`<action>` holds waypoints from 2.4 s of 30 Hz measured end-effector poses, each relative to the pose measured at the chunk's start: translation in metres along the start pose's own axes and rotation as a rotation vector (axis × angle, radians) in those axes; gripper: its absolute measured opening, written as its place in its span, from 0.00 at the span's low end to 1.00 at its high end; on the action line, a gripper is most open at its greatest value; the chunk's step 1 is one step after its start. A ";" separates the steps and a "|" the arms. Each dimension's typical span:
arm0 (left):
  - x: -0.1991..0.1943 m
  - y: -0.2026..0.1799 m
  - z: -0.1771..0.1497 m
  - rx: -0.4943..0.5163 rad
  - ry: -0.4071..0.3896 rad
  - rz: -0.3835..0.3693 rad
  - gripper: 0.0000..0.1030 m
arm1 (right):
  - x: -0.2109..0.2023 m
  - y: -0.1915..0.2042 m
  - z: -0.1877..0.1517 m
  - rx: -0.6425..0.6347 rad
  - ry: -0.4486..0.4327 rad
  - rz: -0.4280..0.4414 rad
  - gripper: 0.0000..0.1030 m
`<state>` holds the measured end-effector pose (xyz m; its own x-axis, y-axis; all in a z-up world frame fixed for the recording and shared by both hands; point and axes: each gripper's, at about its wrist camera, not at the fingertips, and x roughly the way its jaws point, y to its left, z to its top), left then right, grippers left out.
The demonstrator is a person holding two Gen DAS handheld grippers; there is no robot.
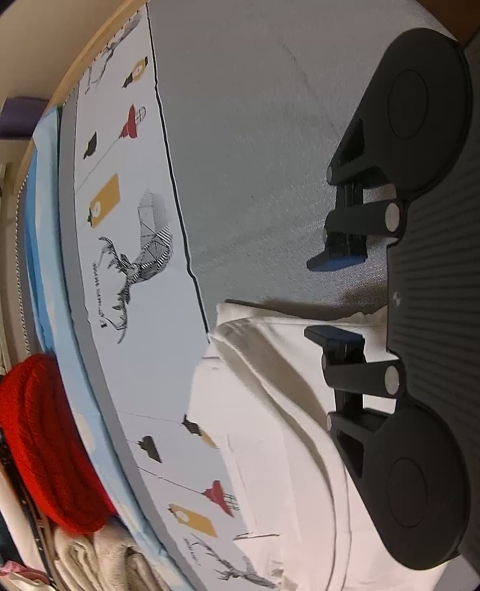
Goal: Fold small clothes
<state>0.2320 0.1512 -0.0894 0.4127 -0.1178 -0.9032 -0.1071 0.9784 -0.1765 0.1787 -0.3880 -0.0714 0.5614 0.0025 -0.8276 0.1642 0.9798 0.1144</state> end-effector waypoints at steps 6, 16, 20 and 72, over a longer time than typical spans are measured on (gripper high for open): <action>0.009 -0.016 0.017 0.020 -0.027 -0.009 0.56 | 0.023 0.006 0.011 -0.022 0.022 -0.017 0.36; 0.029 -0.021 0.051 -0.029 -0.092 -0.016 0.55 | 0.059 0.017 0.042 -0.012 -0.011 -0.016 0.36; 0.033 -0.020 0.062 -0.052 -0.109 -0.049 0.29 | 0.067 0.021 0.051 -0.014 -0.033 -0.001 0.24; 0.031 -0.030 0.082 -0.089 -0.161 -0.034 0.35 | 0.058 0.021 0.065 0.068 -0.138 -0.033 0.21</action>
<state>0.3220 0.1326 -0.0798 0.5562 -0.1144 -0.8231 -0.1672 0.9548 -0.2457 0.2674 -0.3806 -0.0808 0.6603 -0.0618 -0.7485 0.2366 0.9630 0.1292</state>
